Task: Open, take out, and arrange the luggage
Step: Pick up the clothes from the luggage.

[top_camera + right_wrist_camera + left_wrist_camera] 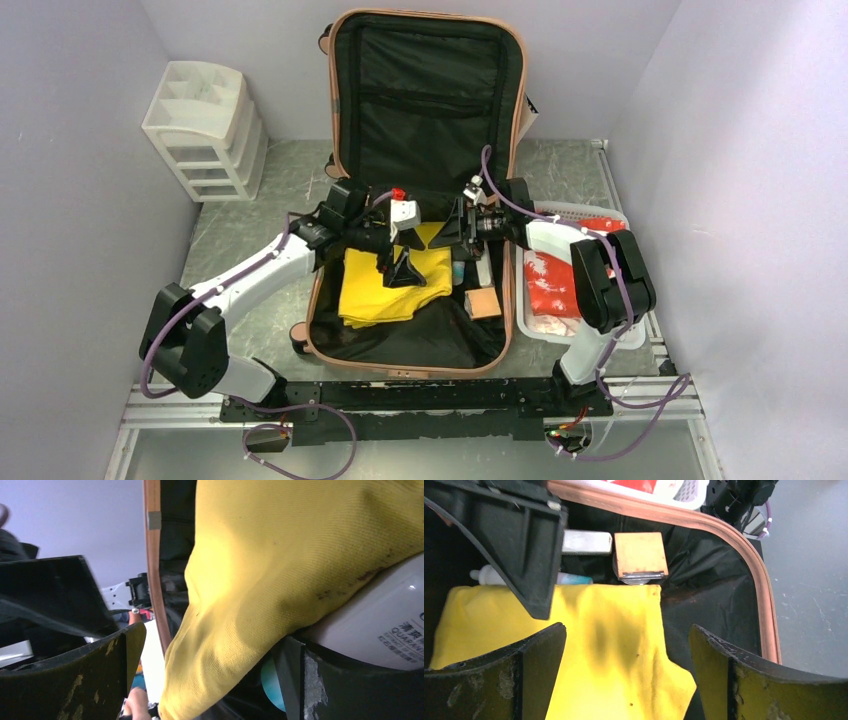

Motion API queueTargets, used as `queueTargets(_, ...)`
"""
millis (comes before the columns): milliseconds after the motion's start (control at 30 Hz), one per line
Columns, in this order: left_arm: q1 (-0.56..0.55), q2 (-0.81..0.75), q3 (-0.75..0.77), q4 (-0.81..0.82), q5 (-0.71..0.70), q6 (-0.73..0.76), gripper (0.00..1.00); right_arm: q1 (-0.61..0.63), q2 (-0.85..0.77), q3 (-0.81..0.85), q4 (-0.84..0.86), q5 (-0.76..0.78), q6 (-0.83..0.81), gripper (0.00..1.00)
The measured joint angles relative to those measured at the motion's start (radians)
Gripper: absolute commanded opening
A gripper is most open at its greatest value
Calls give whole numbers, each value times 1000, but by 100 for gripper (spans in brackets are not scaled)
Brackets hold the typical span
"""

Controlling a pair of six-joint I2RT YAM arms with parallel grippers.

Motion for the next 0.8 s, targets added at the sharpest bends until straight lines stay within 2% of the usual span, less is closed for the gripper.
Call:
queueTargets(133, 1, -4, 55, -31, -61, 14, 96, 24, -16, -15, -9, 36, -47, 100)
queueTargets(167, 3, -6, 68, -38, -84, 16, 95, 32, -24, -23, -10, 43, -58, 97)
queueTargets(300, 25, -34, 93, -57, -217, 23, 95, 63, -51, -63, -1, 55, -87, 75)
queueTargets(333, 32, -42, 93, -62, -245, 25, 95, 66, -54, -73, 1, 55, -89, 73)
queueTargets(567, 110, -124, 92, -143, -499, 60, 93, 82, -61, -119, 31, 64, -84, 74)
queueTargets(733, 198, -161, 80, -197, -574, 80, 92, 95, -75, -145, 71, 74, -69, 71)
queueTargets(800, 235, -171, 63, -218, -582, 92, 92, 98, -75, -151, 87, 74, -60, 58)
